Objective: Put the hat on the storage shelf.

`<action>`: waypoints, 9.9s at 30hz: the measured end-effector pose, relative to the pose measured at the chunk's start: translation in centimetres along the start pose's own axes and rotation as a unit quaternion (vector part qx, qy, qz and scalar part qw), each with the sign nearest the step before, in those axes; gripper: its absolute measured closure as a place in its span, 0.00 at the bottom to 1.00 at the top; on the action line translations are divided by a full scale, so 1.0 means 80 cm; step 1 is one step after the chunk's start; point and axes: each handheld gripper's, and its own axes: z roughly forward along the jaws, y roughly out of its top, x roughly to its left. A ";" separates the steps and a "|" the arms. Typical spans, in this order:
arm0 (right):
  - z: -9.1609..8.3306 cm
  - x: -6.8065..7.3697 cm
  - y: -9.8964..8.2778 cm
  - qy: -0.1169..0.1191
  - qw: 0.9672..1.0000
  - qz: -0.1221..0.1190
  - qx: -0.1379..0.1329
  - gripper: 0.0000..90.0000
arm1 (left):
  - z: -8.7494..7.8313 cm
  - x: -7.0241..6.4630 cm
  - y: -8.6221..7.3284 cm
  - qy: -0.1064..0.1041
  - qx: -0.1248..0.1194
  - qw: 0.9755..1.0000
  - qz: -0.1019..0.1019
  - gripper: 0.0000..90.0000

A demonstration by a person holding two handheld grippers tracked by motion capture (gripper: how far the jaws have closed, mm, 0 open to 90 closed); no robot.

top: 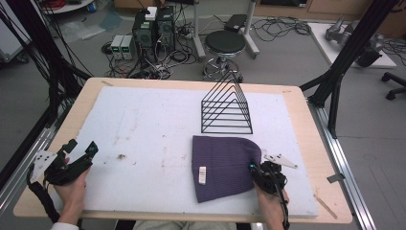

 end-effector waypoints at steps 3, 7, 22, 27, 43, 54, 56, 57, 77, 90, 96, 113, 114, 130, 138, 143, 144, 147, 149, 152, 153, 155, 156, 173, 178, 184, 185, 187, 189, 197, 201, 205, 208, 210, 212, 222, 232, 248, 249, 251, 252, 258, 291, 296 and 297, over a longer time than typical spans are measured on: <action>-0.001 -0.001 0.001 0.003 1.000 -0.004 -0.006 0.87 | 0.000 0.000 0.000 -0.002 -0.002 1.000 0.000 0.25; -0.003 -0.001 0.002 0.010 1.000 -0.003 -0.011 0.87 | 0.000 0.000 0.000 -0.003 -0.002 1.000 0.000 0.25; -0.020 0.022 0.014 -0.007 0.991 -0.104 -0.086 0.87 | 0.000 0.000 0.000 -0.004 -0.001 1.000 -0.001 0.25; -0.026 0.033 0.022 -0.019 0.980 -0.139 -0.141 0.87 | 0.000 0.000 0.000 -0.003 -0.002 1.000 0.000 0.26; -0.052 0.039 0.051 -0.039 0.921 -0.231 -0.313 0.85 | -0.001 0.000 0.000 0.001 -0.004 1.000 -0.004 0.26; -0.064 0.037 0.086 -0.006 0.894 -0.225 -0.388 0.85 | -0.001 -0.001 0.000 0.002 -0.004 1.000 -0.003 0.26; -0.064 0.037 0.089 -0.003 0.893 -0.223 -0.390 0.85 | 0.000 -0.001 0.000 -0.002 -0.004 1.000 -0.008 0.26; -0.065 0.037 0.092 0.000 0.891 -0.222 -0.395 0.85 | 0.000 -0.001 -0.001 -0.006 -0.003 1.000 -0.011 0.26; -0.078 0.050 0.129 0.054 0.882 -0.216 -0.415 0.85 | 0.008 -0.007 0.008 -0.029 -0.006 1.000 0.007 0.25; -0.065 0.078 0.140 0.078 0.881 -0.220 -0.411 0.85 | 0.017 -0.012 0.028 -0.076 -0.010 0.997 0.015 0.25; -0.063 0.088 0.144 0.086 0.880 -0.216 -0.413 0.85 | 0.024 -0.020 0.047 -0.095 -0.036 0.994 0.043 0.25; -0.056 0.135 0.170 0.110 0.871 -0.240 -0.414 0.84 | 0.060 -0.087 0.075 -0.211 -0.033 0.975 0.064 0.25; -0.056 0.137 0.171 0.110 0.871 -0.240 -0.415 0.84 | 0.063 -0.092 0.076 -0.223 -0.030 0.972 0.063 0.25; -0.048 0.148 0.178 0.114 0.873 -0.232 -0.414 0.84 | 0.100 -0.156 0.076 -0.296 -0.015 0.954 0.046 0.27; -0.049 0.152 0.181 0.119 0.872 -0.223 -0.420 0.84 | 0.119 -0.184 0.067 -0.328 -0.004 0.944 0.028 0.28; -0.048 0.156 0.182 0.125 0.871 -0.227 -0.418 0.84 | 0.126 -0.197 0.062 -0.344 -0.002 0.939 0.020 0.28; -0.048 0.157 0.182 0.127 0.871 -0.227 -0.417 0.84 | 0.126 -0.200 0.062 -0.348 0.000 0.937 0.021 0.28; -0.048 0.162 0.183 0.131 0.870 -0.232 -0.415 0.84 | 0.127 -0.209 0.059 -0.354 0.000 0.935 0.022 0.28; -0.048 0.166 0.184 0.133 0.868 -0.235 -0.417 0.84 | 0.127 -0.212 0.059 -0.356 -0.003 0.934 0.020 0.28; -0.050 0.173 0.185 0.138 0.865 -0.240 -0.419 0.84 | 0.127 -0.218 0.059 -0.362 -0.012 0.932 0.009 0.28; -0.051 0.175 0.186 0.141 0.864 -0.241 -0.420 0.84 | 0.127 -0.219 0.060 -0.362 -0.012 0.932 0.009 0.28; -0.051 0.179 0.186 0.143 0.862 -0.245 -0.420 0.84 | 0.128 -0.221 0.059 -0.363 -0.012 0.932 0.006 0.28; -0.052 0.181 0.186 0.146 0.861 -0.245 -0.421 0.84 | 0.129 -0.221 0.059 -0.363 -0.012 0.932 0.005 0.28; -0.058 0.175 0.190 0.134 0.858 -0.274 -0.413 0.83 | 0.124 -0.204 0.068 -0.363 -0.045 0.931 0.007 0.90; -0.057 0.162 0.191 0.120 0.860 -0.294 -0.400 0.83 | 0.124 -0.198 0.072 -0.358 -0.041 0.932 0.024 0.91; -0.055 0.151 0.191 0.103 0.858 -0.318 -0.391 0.83 | 0.130 -0.193 0.080 -0.356 -0.039 0.933 0.028 0.92; -0.054 0.148 0.192 0.102 0.858 -0.319 -0.390 0.83 | 0.131 -0.194 0.081 -0.356 -0.037 0.933 0.031 0.92; -0.053 0.144 0.193 0.098 0.859 -0.319 -0.388 0.83 | 0.134 -0.198 0.085 -0.358 -0.032 0.932 0.037 0.92; -0.052 0.140 0.195 0.092 0.861 -0.313 -0.390 0.83 | 0.137 -0.205 0.090 -0.361 -0.030 0.931 0.042 0.92; -0.059 0.111 0.210 0.062 0.860 -0.313 -0.398 0.82 | 0.160 -0.236 0.105 -0.379 -0.023 0.924 0.045 0.92; -0.067 0.099 0.224 0.037 0.857 -0.321 -0.401 0.82 | 0.175 -0.255 0.117 -0.386 -0.025 0.921 0.045 0.92; -0.073 0.088 0.242 0.004 0.850 -0.336 -0.407 0.82 | 0.190 -0.274 0.132 -0.393 -0.028 0.918 0.052 0.92; -0.077 0.080 0.257 -0.017 0.847 -0.342 -0.406 0.82 | 0.202 -0.287 0.146 -0.396 -0.029 0.916 0.058 0.92; -0.078 0.075 0.267 -0.031 0.843 -0.346 -0.410 0.82 | 0.208 -0.295 0.155 -0.397 -0.032 0.915 0.058 0.92; -0.080 0.069 0.277 -0.041 0.843 -0.343 -0.413 0.82 | 0.217 -0.304 0.165 -0.398 -0.035 0.915 0.058 0.92; -0.093 0.045 0.317 -0.078 0.836 -0.330 -0.430 0.82 | 0.246 -0.342 0.200 -0.409 -0.048 0.909 0.058 0.92; -0.084 0.017 0.341 -0.105 0.838 -0.310 -0.436 0.81 | 0.273 -0.373 0.211 -0.416 -0.052 0.907 0.036 0.91; -0.075 0.007 0.357 -0.120 0.843 -0.314 -0.419 0.80 | 0.288 -0.381 0.200 -0.426 -0.041 0.904 0.028 0.91; -0.072 0.008 0.355 -0.120 0.845 -0.315 -0.415 0.80 | 0.289 -0.380 0.198 -0.424 -0.039 0.904 0.027 0.91; -0.068 0.009 0.353 -0.120 0.847 -0.317 -0.408 0.81 | 0.292 -0.378 0.193 -0.421 -0.037 0.906 0.025 0.91; -0.065 0.009 0.353 -0.119 0.849 -0.319 -0.404 0.80 | 0.294 -0.376 0.190 -0.421 -0.034 0.906 0.023 0.91; -0.051 0.012 0.355 -0.127 0.850 -0.332 -0.388 0.80 | 0.300 -0.374 0.180 -0.417 -0.024 0.908 0.016 0.91; 0.005 -0.005 0.291 -0.047 0.869 -0.383 -0.309 0.81 | 0.298 -0.339 0.071 -0.416 0.022 0.909 0.029 0.90; 0.008 -0.004 0.279 -0.033 0.862 -0.401 -0.307 0.81 | 0.299 -0.329 0.055 -0.405 0.026 0.914 0.026 0.90; 0.009 -0.002 0.277 -0.032 0.861 -0.405 -0.305 0.81 | 0.299 -0.327 0.052 -0.403 0.026 0.914 0.025 0.90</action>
